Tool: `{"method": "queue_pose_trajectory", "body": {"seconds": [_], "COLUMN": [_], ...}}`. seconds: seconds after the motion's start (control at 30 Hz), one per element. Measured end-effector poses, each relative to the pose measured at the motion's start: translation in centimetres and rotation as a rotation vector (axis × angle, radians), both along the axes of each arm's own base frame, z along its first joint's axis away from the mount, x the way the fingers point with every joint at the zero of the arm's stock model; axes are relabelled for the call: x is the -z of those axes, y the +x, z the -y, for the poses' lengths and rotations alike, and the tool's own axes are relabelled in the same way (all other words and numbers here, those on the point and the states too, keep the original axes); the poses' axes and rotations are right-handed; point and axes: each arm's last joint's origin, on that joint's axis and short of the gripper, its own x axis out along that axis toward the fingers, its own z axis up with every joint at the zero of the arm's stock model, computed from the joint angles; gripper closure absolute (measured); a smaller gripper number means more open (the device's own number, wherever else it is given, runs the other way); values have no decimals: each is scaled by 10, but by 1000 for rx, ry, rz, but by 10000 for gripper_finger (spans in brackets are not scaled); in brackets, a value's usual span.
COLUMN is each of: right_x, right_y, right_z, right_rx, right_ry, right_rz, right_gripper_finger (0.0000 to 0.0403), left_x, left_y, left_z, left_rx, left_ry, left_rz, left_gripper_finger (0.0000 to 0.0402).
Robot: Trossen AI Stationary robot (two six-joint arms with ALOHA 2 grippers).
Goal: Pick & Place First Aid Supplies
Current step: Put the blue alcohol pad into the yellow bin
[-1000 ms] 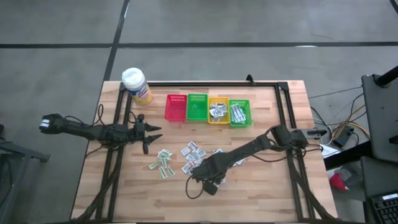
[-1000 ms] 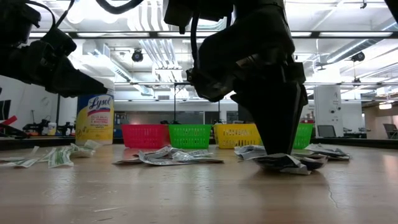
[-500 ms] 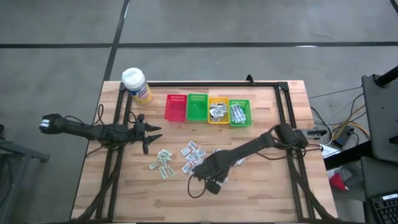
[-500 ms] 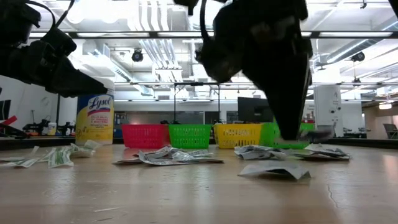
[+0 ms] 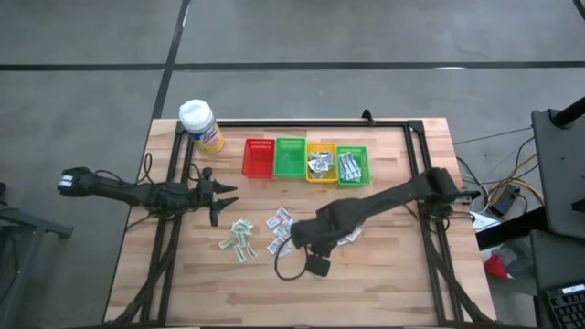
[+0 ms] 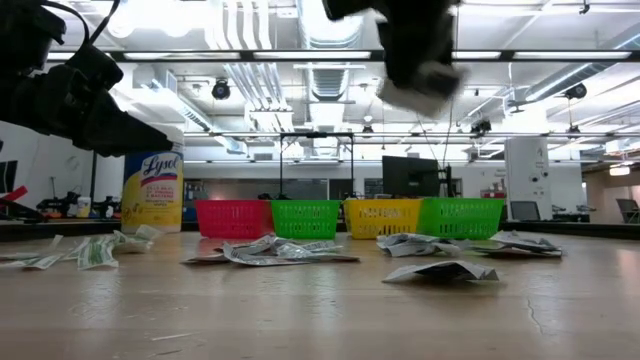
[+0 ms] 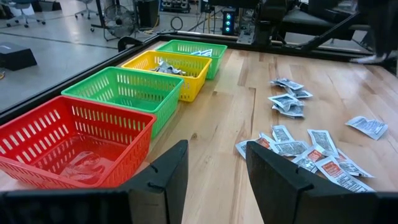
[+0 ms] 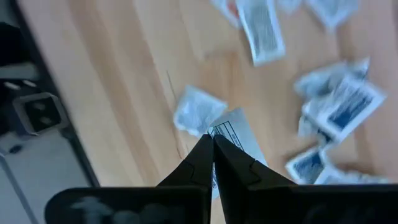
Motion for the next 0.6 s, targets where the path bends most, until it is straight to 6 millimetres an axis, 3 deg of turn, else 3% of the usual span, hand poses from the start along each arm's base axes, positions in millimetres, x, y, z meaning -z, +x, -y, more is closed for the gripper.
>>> {"method": "queue_pose_trajectory", "body": {"seconds": [0.33, 0.6], "right_x": [-61, -77], "right_y": [0, -2], "right_z": [45, 88], "right_rx": [-14, 80], "right_ry": [-100, -308], "right_rz": [366, 438], "right_gripper_finger": [394, 394], "left_x": [0, 0], "left_y": [0, 0], "left_z": [0, 0], "left_rx": [-1, -3], "left_ry": [-3, -11], "left_rz": [2, 4], "left_gripper_finger": [243, 243]}}
